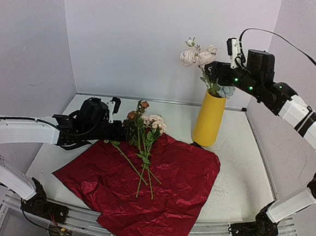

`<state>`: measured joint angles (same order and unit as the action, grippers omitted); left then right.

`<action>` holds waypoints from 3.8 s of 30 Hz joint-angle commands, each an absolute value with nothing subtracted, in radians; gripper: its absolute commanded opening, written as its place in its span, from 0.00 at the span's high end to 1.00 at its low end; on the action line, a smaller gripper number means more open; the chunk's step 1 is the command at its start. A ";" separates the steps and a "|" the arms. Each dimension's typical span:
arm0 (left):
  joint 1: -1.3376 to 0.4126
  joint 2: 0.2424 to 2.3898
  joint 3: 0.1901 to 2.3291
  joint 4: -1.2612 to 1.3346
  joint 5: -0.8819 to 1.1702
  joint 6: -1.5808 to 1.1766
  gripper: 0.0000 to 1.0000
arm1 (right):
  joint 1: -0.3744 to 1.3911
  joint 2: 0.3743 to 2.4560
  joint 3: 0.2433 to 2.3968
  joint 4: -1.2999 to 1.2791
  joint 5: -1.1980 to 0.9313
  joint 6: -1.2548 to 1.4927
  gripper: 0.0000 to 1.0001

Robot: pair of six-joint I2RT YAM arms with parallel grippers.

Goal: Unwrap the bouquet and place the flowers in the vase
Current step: Insert the fake flower into the vase, then pick up the fake flower from the wrapping paper.

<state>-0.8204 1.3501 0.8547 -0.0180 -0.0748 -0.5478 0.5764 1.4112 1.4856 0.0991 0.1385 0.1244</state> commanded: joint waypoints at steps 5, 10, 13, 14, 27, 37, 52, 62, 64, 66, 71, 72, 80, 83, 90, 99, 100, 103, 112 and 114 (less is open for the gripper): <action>-0.817 1.427 0.930 -0.160 -0.354 -0.789 0.05 | 0.580 1.389 1.442 0.071 -0.287 0.247 0.18; -0.818 1.486 0.920 -0.172 -0.370 -0.982 0.10 | 0.632 1.419 1.403 0.069 -0.304 0.272 0.22; -0.818 1.520 0.922 -0.173 -0.362 -1.046 0.17 | 0.684 1.438 1.391 0.069 -0.284 0.274 0.22; -0.818 1.528 0.922 -0.173 -0.363 -1.059 0.20 | 0.698 1.444 1.387 0.069 -0.276 0.276 0.22; -0.769 1.628 0.937 -0.185 -0.378 -1.216 0.46 | 0.831 1.415 1.334 0.142 -0.219 0.276 0.25; -0.754 1.727 0.995 -0.193 -0.326 -1.173 0.52 | 0.835 1.366 1.272 0.201 -0.185 0.278 0.25; -0.741 1.842 1.046 -0.196 -0.286 -1.191 0.62 | 0.836 1.356 1.245 0.213 -0.150 0.267 0.24; -0.738 1.831 1.063 -0.224 -0.312 -1.170 0.91 | 0.836 1.352 1.230 0.218 -0.132 0.260 0.24; -0.738 1.809 1.069 -0.241 -0.332 -1.156 0.97 | 0.835 1.355 1.227 0.218 -0.128 0.259 0.23; -0.738 1.774 1.074 -0.261 -0.360 -1.135 1.00 | 0.836 1.359 1.225 0.218 -0.129 0.261 0.23; -0.738 1.644 1.083 -0.305 -0.449 -1.054 1.00 | 0.836 1.368 1.226 0.221 -0.131 0.274 0.21; -0.738 1.612 1.082 -0.306 -0.465 -1.029 1.00 | 0.836 1.372 1.228 0.223 -0.132 0.279 0.21; -0.739 1.355 1.080 -0.299 -0.513 -0.859 1.00 | 0.836 1.421 1.271 0.283 -0.212 0.372 0.20; -0.739 1.275 1.070 -0.264 -0.496 -0.818 1.00 | 0.836 1.445 1.304 0.326 -0.267 0.421 0.19; -0.740 1.074 0.933 0.071 -0.211 -0.672 1.00 | 0.836 1.534 1.412 0.386 -0.392 0.530 0.18; -0.747 1.055 0.943 0.174 0.188 -0.563 0.99 | 0.861 1.614 1.512 0.448 -0.489 0.613 0.22; -0.753 1.065 0.951 0.176 0.221 -0.554 0.99 | 0.869 1.623 1.524 0.450 -0.495 0.615 0.23; -0.781 1.086 0.970 0.185 0.281 -0.528 0.98 | 0.887 1.645 1.553 0.453 -0.501 0.624 0.27; -0.806 1.071 0.949 0.257 0.355 -0.522 0.96 | 0.904 1.664 1.584 0.475 -0.493 0.631 0.48; -0.809 1.072 0.949 0.263 0.366 -0.523 0.96 | 0.906 1.673 1.595 0.475 -0.502 0.633 0.48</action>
<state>-0.8004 1.0931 0.9165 0.1678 0.2996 -0.5463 0.9024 1.6539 1.5333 0.3982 -0.4684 0.6282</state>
